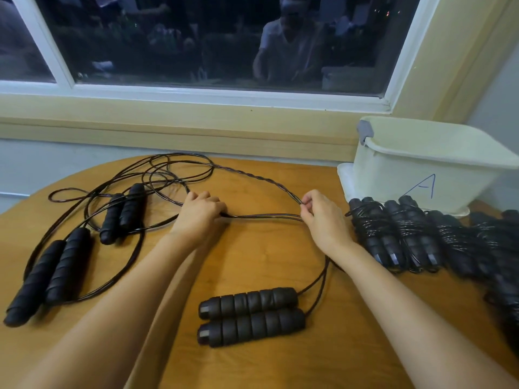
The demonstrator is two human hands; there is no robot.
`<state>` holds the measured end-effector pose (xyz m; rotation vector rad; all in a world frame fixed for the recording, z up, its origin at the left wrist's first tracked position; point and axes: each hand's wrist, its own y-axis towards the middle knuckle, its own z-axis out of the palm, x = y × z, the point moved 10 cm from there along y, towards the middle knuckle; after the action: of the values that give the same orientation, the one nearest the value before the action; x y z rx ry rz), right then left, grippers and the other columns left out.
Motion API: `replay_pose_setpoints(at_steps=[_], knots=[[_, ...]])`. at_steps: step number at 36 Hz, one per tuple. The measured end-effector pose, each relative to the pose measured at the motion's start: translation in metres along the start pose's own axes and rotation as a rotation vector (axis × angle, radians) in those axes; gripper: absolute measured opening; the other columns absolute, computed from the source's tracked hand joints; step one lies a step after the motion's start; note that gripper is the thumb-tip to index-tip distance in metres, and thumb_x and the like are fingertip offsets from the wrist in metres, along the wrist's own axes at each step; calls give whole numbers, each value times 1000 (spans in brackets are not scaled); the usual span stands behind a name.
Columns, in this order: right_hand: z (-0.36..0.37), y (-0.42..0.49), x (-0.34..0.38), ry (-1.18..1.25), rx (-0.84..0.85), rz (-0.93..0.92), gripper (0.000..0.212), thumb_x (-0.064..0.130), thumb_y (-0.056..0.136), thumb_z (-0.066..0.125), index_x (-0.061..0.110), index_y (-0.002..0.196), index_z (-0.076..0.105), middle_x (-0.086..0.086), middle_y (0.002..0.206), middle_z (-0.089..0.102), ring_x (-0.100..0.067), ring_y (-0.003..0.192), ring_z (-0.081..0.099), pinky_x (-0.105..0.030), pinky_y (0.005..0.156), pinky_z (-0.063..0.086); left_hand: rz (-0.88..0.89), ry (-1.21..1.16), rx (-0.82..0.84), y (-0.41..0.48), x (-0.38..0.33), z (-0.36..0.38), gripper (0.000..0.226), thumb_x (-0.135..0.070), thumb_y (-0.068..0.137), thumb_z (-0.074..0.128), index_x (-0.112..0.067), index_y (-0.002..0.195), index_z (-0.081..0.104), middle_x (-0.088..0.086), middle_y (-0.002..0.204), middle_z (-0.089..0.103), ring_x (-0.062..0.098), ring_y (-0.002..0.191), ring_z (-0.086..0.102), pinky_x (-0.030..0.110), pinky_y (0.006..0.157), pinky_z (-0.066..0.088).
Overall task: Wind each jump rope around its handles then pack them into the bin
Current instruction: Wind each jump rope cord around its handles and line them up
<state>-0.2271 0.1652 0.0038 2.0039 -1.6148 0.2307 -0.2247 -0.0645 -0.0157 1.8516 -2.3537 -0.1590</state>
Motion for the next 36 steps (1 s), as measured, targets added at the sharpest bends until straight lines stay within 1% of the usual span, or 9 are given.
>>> replay_pose_setpoints(at_steps=[2,6,10,12,17,23,29,32,36], knots=[[1,1,-5,47,15,32,18,21,102,52,12,116,57,-1,108,63,-16,91,59,-26,70,47,-45,19,4,-4,10,-2,28,-32,98,52,-23,124,61,-3,119,62,19,113,52,35,99,36],[17,-2,-12,213,141,89,13,16,96,63,13,108,67,1,98,66,-9,84,59,-5,60,41,-152,-43,48,-11,21,7,28,-17,96,56,-17,123,62,0,115,60,20,107,57,31,94,46],[26,-10,-8,273,263,40,20,11,95,64,11,113,70,4,105,66,6,83,55,-3,77,46,-174,-144,37,-15,20,13,27,-20,95,60,-19,122,63,-1,110,58,18,97,58,32,85,54],[19,-12,-14,214,230,38,22,12,96,61,12,117,69,6,109,66,1,88,56,-1,72,42,-181,-168,37,-15,20,13,27,-24,96,58,-18,123,62,0,112,57,19,98,58,31,82,54],[18,-20,-32,64,285,83,33,30,93,67,18,124,65,4,115,69,-8,95,59,-24,84,47,-163,-157,-24,-16,13,5,33,-25,97,57,-20,129,60,0,124,56,21,107,57,34,87,52],[24,-28,-32,31,298,108,35,29,89,73,22,123,66,6,109,68,-10,97,61,-24,80,48,64,-367,-94,-6,-48,-9,30,-23,96,60,-18,125,63,-2,121,60,21,112,57,37,91,50],[24,-27,-36,123,293,138,34,21,89,73,21,122,66,7,106,71,-6,86,61,-25,81,51,390,-400,6,6,-127,5,48,-5,97,53,-26,140,53,-2,146,51,21,130,45,36,107,40],[23,-30,-37,81,331,137,37,20,88,73,25,123,64,10,107,70,-9,93,63,-29,85,52,452,-288,28,10,-136,16,43,-7,98,52,-24,138,56,0,143,53,20,125,47,39,99,45],[18,-34,-36,1,320,113,35,17,89,70,27,122,63,13,103,65,-9,94,62,-28,81,51,495,-195,-74,6,-134,5,25,-12,98,52,-17,119,64,3,120,60,22,110,54,30,81,42]])
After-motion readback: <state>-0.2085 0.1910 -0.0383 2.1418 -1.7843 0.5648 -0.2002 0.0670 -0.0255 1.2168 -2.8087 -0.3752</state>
